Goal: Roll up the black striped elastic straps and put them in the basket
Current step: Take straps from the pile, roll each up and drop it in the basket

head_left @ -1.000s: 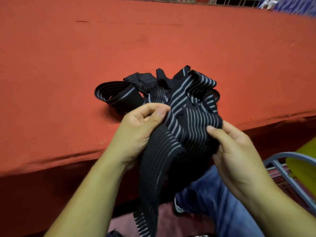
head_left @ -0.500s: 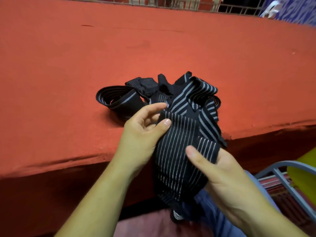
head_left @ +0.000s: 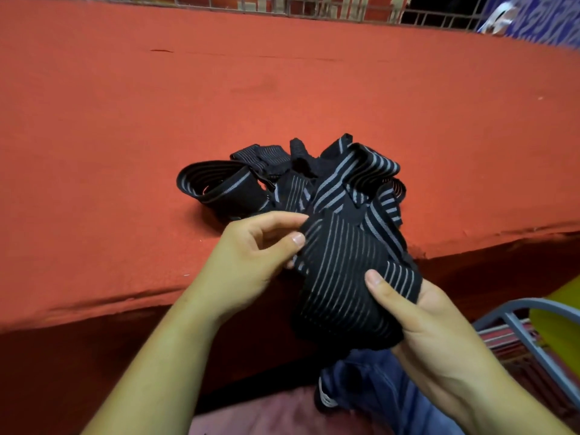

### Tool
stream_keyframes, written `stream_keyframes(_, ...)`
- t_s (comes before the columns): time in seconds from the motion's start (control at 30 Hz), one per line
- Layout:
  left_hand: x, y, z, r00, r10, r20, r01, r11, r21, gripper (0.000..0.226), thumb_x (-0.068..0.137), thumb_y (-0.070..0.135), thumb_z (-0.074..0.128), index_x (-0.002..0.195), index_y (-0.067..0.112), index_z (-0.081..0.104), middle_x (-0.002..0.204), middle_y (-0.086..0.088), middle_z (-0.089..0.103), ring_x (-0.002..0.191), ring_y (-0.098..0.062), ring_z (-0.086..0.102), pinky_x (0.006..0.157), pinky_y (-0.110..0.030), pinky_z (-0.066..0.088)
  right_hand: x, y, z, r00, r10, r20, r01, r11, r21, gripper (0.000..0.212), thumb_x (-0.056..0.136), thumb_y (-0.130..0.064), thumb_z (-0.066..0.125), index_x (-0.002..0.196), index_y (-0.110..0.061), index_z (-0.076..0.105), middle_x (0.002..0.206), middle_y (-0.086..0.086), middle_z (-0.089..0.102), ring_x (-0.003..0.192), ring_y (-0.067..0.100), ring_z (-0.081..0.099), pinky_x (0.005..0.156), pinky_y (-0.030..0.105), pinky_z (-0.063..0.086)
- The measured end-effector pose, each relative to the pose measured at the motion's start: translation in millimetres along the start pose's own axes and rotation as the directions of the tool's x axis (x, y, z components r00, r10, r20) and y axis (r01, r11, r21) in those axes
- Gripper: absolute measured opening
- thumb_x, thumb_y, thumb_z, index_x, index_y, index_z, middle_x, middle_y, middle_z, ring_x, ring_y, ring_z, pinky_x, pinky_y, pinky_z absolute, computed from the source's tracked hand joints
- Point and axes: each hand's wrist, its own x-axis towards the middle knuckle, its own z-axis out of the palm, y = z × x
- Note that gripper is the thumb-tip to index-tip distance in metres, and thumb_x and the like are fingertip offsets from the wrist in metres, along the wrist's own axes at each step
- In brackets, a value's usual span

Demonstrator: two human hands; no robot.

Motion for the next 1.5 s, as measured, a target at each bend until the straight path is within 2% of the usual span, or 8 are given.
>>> stream_keyframes(0.13, 6.7, -5.0, -10.5, 0.981, 0.038, -0.188, -0.031, 0.999, 0.042, 0.026, 0.102, 0.005, 0.058, 0.103, 0.024, 0.076, 0.067, 0.003, 0.065, 0.057, -0.008, 0.055, 0.053, -0.021, 0.047, -4.4, -1.2, -3.9, 0.996, 0.071, 0.061, -0.073, 0.997, 0.018, 0.038, 0.087, -0.016, 0.066, 0.121, 0.001, 0.073, 0.119, 0.021, 0.076, 0.114, 0.036, 0.073, 0.096, 0.042, 0.061)
stream_keyframes(0.27, 8.0, -7.6, -11.6, 0.973, 0.056, -0.222, -0.053, 0.998, 0.021, 0.020, 0.100, 0.010, 0.061, 0.099, 0.025, 0.075, 0.097, 0.001, 0.076, 0.090, -0.016, 0.071, 0.092, -0.042, 0.058, -9.6, -3.8, -6.9, 0.981, 0.151, 0.125, -0.149, 0.989, -0.020, 0.038, 0.073, -0.017, 0.074, 0.109, -0.006, 0.081, 0.117, 0.021, 0.077, 0.110, 0.035, 0.075, 0.091, 0.040, 0.063)
stream_keyframes(0.43, 8.9, -9.3, -7.4, 0.993, -0.082, -0.088, 0.058, 0.969, -0.240, 0.035, 0.100, 0.029, 0.065, 0.135, 0.027, 0.060, 0.135, 0.004, 0.066, 0.124, -0.021, 0.065, 0.098, -0.035, 0.058, -11.7, -10.0, -2.0, 0.993, 0.051, 0.109, -0.059, 0.996, 0.073, 0.031, 0.085, -0.014, 0.065, 0.111, -0.010, 0.081, 0.120, 0.019, 0.077, 0.112, 0.033, 0.075, 0.091, 0.039, 0.062)
stream_keyframes(0.63, 4.9, -14.8, -3.4, 0.938, -0.207, 0.279, 0.297, 0.896, -0.331, 0.106, 0.062, 0.078, 0.079, 0.150, 0.029, 0.047, 0.148, 0.004, 0.059, 0.131, -0.022, 0.061, 0.103, -0.049, 0.054, -1.0, -40.8, 6.9, 0.988, -0.155, -0.007, 0.152, 0.959, 0.240, 0.036, 0.096, -0.017, 0.055, 0.125, -0.005, 0.072, 0.122, 0.012, 0.077, 0.112, 0.023, 0.075, 0.087, 0.033, 0.062)
stream_keyframes(0.87, -8.4, -10.5, -11.0, 0.767, -0.268, 0.583, 0.150, 0.958, 0.242, 0.037, 0.097, 0.032, 0.071, 0.116, 0.001, 0.067, 0.107, -0.023, 0.068, 0.095, -0.017, 0.056, 0.088, -0.042, 0.049, 14.5, -52.8, -3.4, 0.941, -0.227, -0.252, 0.298, 0.908, 0.293, 0.022, 0.106, -0.018, 0.055, 0.117, -0.008, 0.072, 0.113, 0.008, 0.080, 0.100, 0.018, 0.078, 0.076, 0.031, 0.064)
stream_keyframes(1.1, -1.1, -7.3, -18.6, 0.894, -0.279, 0.350, 0.252, 0.960, 0.122, 0.018, 0.095, 0.031, 0.063, 0.090, 0.014, 0.065, 0.077, 0.000, 0.063, 0.068, -0.009, 0.057, 0.065, -0.024, 0.055, 15.5, -54.6, -21.4, 0.951, -0.203, -0.231, 0.274, 0.903, 0.332, 0.031, 0.108, -0.019, 0.049, 0.128, -0.009, 0.070, 0.124, 0.008, 0.077, 0.117, 0.021, 0.073, 0.094, 0.037, 0.061)
stream_keyframes(1.27, 2.1, -4.7, -17.1, 0.987, -0.146, 0.068, 0.144, 0.989, 0.044, 0.014, 0.106, 0.018, 0.054, 0.108, 0.014, 0.067, 0.082, -0.003, 0.067, 0.061, -0.004, 0.057, 0.050, -0.011, 0.042, 7.3, -55.9, -24.6, 0.993, -0.101, -0.056, 0.114, 0.936, 0.332, 0.041, 0.106, -0.034, 0.046, 0.108, -0.014, 0.082, 0.121, 0.005, 0.078, 0.115, 0.020, 0.074, 0.096, 0.039, 0.059)
stream_keyframes(1.5, 3.9, -8.3, -12.4, 0.993, -0.106, -0.043, 0.107, 0.994, 0.029, 0.023, 0.109, 0.026, 0.046, 0.099, 0.028, 0.067, 0.078, 0.003, 0.062, 0.062, -0.009, 0.053, 0.048, -0.020, 0.044, -4.7, -28.7, -25.9, 0.998, -0.009, 0.069, -0.004, 0.983, 0.182, 0.041, 0.097, -0.017, 0.052, 0.131, -0.006, 0.072, 0.133, 0.017, 0.071, 0.125, 0.033, 0.068, 0.103, 0.052, 0.054)
